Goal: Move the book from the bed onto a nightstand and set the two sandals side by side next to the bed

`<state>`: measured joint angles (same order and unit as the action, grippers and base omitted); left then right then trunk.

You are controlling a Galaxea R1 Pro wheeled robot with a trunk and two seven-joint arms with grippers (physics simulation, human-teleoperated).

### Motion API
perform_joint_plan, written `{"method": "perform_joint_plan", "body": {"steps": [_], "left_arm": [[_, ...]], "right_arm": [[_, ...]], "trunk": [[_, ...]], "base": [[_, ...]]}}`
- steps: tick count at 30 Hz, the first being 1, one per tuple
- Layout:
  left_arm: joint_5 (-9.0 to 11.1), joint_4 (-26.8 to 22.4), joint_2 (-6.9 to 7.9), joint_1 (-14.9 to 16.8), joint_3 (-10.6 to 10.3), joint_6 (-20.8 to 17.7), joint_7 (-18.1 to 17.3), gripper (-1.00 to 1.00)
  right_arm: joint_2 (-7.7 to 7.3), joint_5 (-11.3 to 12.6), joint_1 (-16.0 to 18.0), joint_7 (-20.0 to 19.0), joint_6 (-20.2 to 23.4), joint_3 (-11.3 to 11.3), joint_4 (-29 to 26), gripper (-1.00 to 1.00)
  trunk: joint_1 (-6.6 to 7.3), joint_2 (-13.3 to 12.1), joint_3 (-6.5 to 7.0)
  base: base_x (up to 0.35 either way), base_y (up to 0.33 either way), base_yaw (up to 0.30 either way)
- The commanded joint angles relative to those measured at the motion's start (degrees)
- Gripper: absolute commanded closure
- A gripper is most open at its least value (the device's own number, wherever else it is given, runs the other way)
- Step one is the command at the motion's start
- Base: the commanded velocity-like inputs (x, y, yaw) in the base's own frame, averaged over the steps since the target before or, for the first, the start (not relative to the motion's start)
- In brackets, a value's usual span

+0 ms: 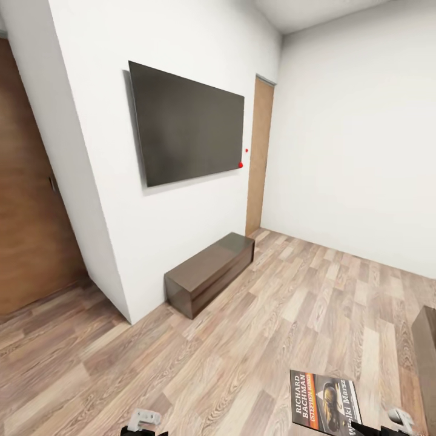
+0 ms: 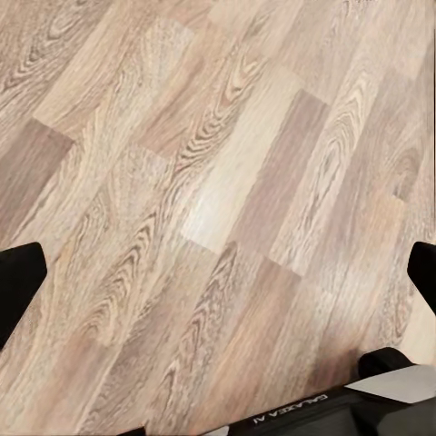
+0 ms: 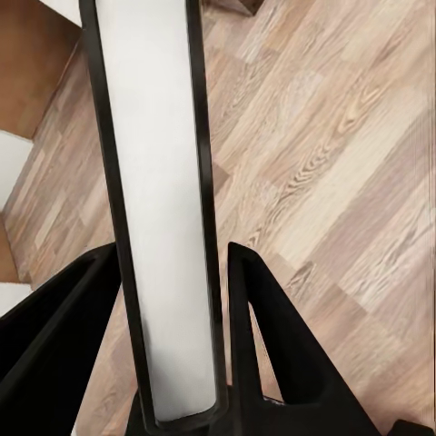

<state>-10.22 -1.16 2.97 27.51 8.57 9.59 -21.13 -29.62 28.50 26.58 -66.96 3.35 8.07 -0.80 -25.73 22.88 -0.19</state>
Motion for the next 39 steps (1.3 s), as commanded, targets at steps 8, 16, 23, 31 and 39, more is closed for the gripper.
{"method": "perform_joint_plan", "body": {"steps": [8, 16, 23, 31, 39], "left_arm": [[-0.61, 0.02, 0.02, 0.0, 0.49, 0.19, -0.14, -1.0], [-0.59, 0.02, 0.02, 0.0, 0.49, 0.18, -0.14, -1.0], [-0.59, 0.02, 0.02, 0.0, 0.49, 0.22, -0.14, -1.0], [-0.59, 0.02, 0.02, 0.0, 0.49, 0.21, -0.14, -1.0], [-0.59, 0.02, 0.02, 0.0, 0.49, 0.23, -0.14, -1.0]], "right_arm": [[0.0, 0.6, 0.05, -0.14, 0.34, 0.1, 0.01, 1.0], [0.0, 0.54, 0.05, -0.1, 0.34, 0.1, 0.01, 1.0], [0.0, 0.52, 0.05, -0.1, 0.34, 0.1, 0.01, 1.0], [0.0, 0.57, 0.05, -0.1, 0.34, 0.1, 0.01, 1.0], [0.0, 0.59, 0.05, -0.17, 0.34, 0.1, 0.01, 1.0]], "trunk": [[-0.05, 0.04, -0.02], [-0.05, 0.04, -0.02], [-0.05, 0.04, -0.02], [-0.05, 0.04, -0.02], [-0.05, 0.04, -0.02]], "base": [[0.321, 0.0, -0.283], [0.058, 0.0, -0.283], [0.001, 0.0, -0.283], [0.0, 0.0, -0.283], [0.0, 0.0, -0.283]]}}
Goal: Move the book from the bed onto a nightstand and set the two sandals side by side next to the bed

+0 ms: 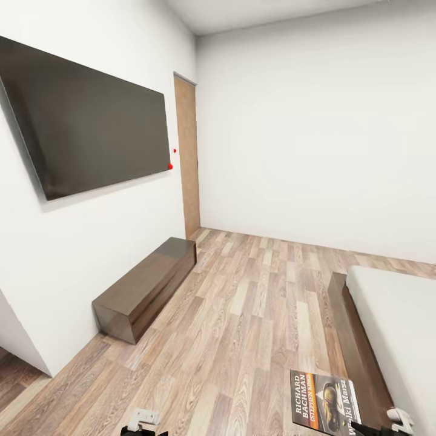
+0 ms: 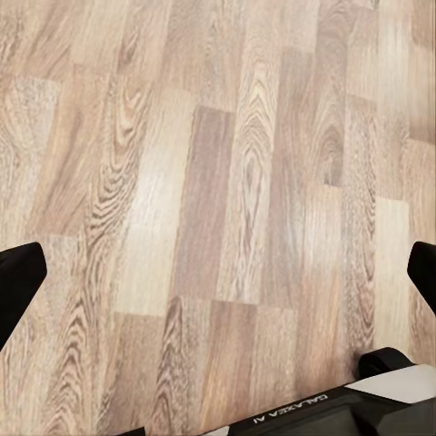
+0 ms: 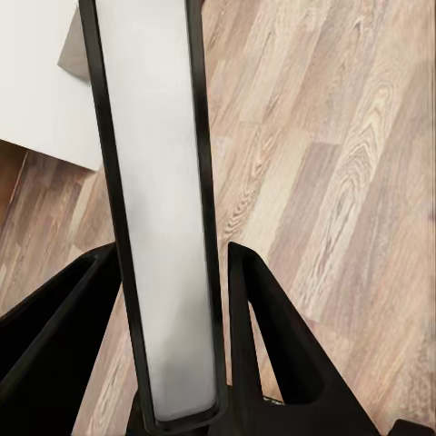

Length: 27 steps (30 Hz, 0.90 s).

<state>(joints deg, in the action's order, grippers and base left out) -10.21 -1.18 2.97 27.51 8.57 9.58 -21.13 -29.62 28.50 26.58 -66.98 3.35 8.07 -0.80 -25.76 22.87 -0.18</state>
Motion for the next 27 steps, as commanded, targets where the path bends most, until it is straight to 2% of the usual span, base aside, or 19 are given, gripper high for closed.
{"method": "perform_joint_plan", "body": {"steps": [1, 27], "left_arm": [[-0.6, 0.03, 0.02, 0.0, 0.49, 0.23, -0.14, -1.0], [-0.6, 0.04, 0.02, 0.0, 0.49, 0.24, -0.14, -1.0]], "right_arm": [[0.0, 0.59, 0.05, -0.13, 0.35, 0.1, -0.01, 1.0], [0.0, 0.6, 0.05, -0.08, 0.35, 0.1, 0.01, 1.0]], "trunk": [[-0.02, 0.04, -0.02], [-0.02, 0.04, -0.02]], "base": [[0.0, 0.0, -0.283], [0.0, 0.0, -0.283]]}}
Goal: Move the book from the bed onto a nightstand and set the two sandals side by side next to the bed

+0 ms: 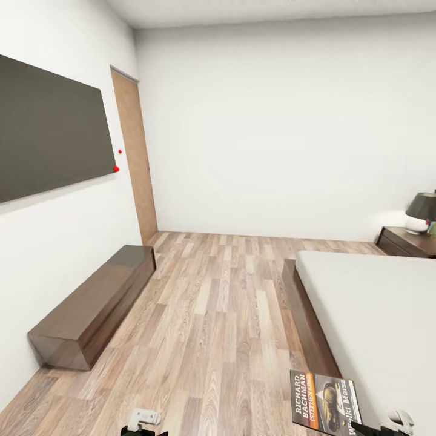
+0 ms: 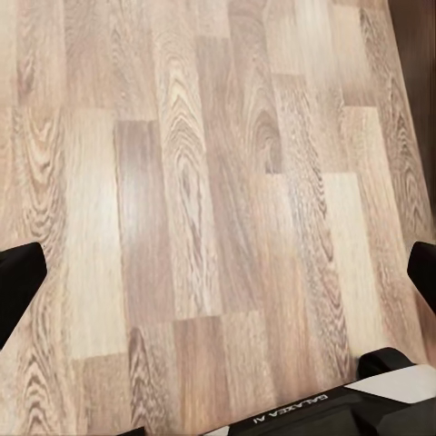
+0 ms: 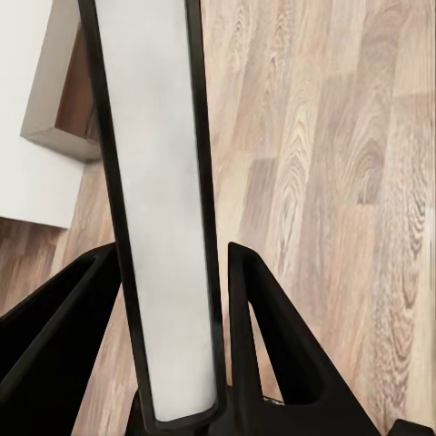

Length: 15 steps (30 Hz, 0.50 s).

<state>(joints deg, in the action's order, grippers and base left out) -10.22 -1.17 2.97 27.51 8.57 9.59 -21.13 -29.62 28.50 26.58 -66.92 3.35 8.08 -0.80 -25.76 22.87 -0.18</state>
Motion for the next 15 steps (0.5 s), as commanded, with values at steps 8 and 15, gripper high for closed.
{"method": "perform_joint_plan", "body": {"steps": [8, 15], "left_arm": [[-0.61, 0.05, 0.02, 0.0, 0.49, 0.25, -0.14, -1.0], [-0.6, 0.03, 0.02, 0.0, 0.49, 0.24, -0.14, -1.0]], "right_arm": [[0.0, 0.59, 0.05, -0.12, 0.34, 0.1, 0.0, 1.0], [0.0, 0.51, 0.05, 0.18, 0.34, 0.1, 0.06, 1.0]], "trunk": [[-0.02, 0.04, -0.02], [-0.02, 0.04, -0.02]], "base": [[0.0, 0.0, -0.237], [0.0, 0.0, -0.036]]}}
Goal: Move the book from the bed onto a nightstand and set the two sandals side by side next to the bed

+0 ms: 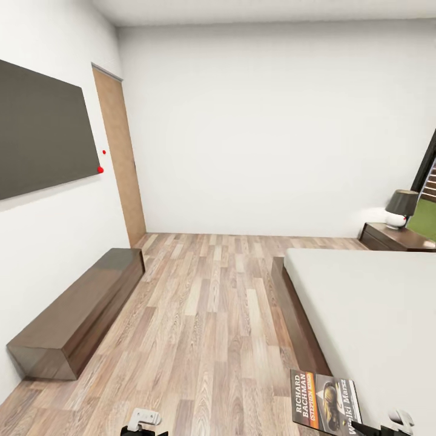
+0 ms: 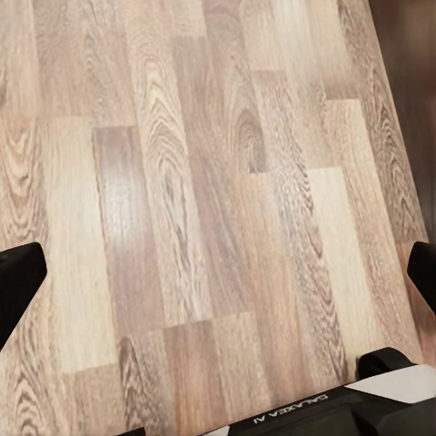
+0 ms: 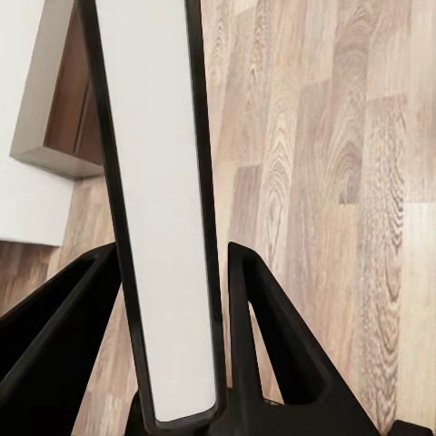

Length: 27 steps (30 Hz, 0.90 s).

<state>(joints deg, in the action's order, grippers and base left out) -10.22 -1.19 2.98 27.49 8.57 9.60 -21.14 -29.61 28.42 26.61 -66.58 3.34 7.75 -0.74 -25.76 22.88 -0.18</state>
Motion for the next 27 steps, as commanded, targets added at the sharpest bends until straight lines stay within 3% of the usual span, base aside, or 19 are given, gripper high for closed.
{"method": "perform_joint_plan", "body": {"steps": [1, 27], "left_arm": [[-0.6, 0.05, 0.01, 0.02, 0.49, 0.24, -0.13, -1.0], [-0.6, 0.06, 0.01, 0.02, 0.49, 0.21, -0.13, -1.0]], "right_arm": [[-0.01, 0.62, 0.02, -0.12, 0.35, 0.43, 0.01, 1.0], [-0.01, 0.76, 0.02, -0.14, -2.63, 0.37, 0.12, 1.0]], "trunk": [[-0.02, 0.04, -0.02], [-0.02, 0.04, -0.02]], "base": [[0.0, 0.0, -0.004], [0.0, 0.0, 0.0]]}}
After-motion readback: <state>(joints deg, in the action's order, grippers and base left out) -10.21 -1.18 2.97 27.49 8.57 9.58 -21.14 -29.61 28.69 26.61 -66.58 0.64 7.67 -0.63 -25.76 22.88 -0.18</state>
